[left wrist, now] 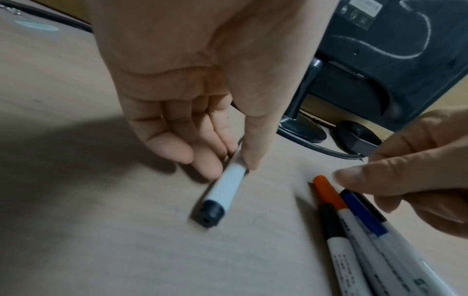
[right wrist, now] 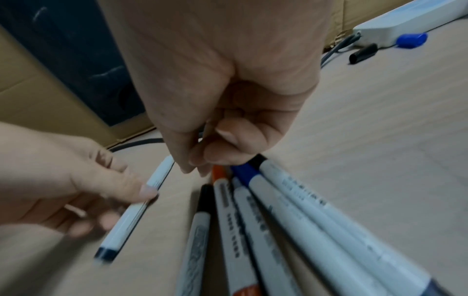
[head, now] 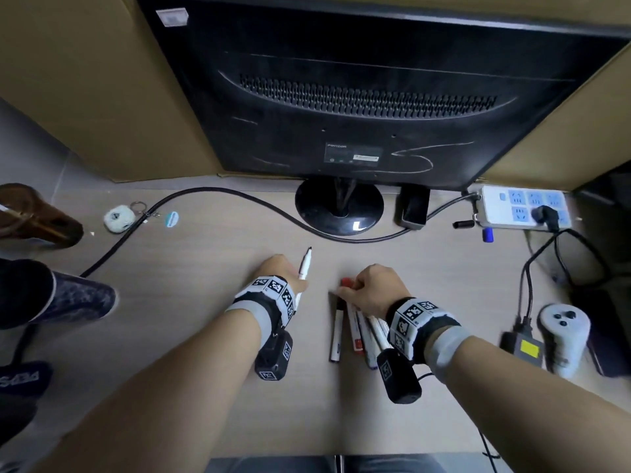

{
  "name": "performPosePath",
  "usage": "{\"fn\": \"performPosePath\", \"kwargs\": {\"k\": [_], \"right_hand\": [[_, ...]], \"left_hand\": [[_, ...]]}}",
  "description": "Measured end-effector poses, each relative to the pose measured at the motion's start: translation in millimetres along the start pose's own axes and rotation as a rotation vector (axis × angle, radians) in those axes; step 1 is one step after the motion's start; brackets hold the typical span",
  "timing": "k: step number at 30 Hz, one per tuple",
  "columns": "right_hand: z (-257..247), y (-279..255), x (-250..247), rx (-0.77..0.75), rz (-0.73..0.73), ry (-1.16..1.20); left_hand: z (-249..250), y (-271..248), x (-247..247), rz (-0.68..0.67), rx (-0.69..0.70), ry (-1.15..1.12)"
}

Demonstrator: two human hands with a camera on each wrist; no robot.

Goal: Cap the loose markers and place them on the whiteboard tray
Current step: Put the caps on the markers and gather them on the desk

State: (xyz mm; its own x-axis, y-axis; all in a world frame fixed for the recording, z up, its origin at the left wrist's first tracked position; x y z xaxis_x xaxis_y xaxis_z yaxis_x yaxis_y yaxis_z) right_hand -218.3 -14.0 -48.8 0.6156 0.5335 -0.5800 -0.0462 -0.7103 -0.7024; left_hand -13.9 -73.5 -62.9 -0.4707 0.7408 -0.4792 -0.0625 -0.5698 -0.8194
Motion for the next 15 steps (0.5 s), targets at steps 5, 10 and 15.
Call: {"fn": "performPosePath", "kwargs": {"k": [5,10,15], "right_hand": [[16,-4,-30,0.033,0.038,0.045],[67,-3,-73,0.134,0.231,0.176],[127,-4,-113,0.267,0.322,0.19]], "left_hand": [[21,-5,-3,-0.007,0.003,0.012],[80,-11,11,-0.09,0.218,-0.014],[130,-9,47,-0.131,0.312,-0.04]]}}
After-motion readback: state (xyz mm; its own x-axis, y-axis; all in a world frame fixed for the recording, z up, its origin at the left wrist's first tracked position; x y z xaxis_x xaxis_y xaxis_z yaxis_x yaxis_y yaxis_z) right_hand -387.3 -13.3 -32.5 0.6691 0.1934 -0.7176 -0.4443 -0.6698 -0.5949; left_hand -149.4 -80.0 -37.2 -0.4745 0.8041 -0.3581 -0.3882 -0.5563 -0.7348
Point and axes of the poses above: each hand's wrist, its own y-axis towards the middle knuckle, its own x-axis out of the palm, z = x × y, the point moved 4 cm from there along y, towards the middle knuckle, and after that the axes turned 11 degrees about -z, right-handed, at the moved point
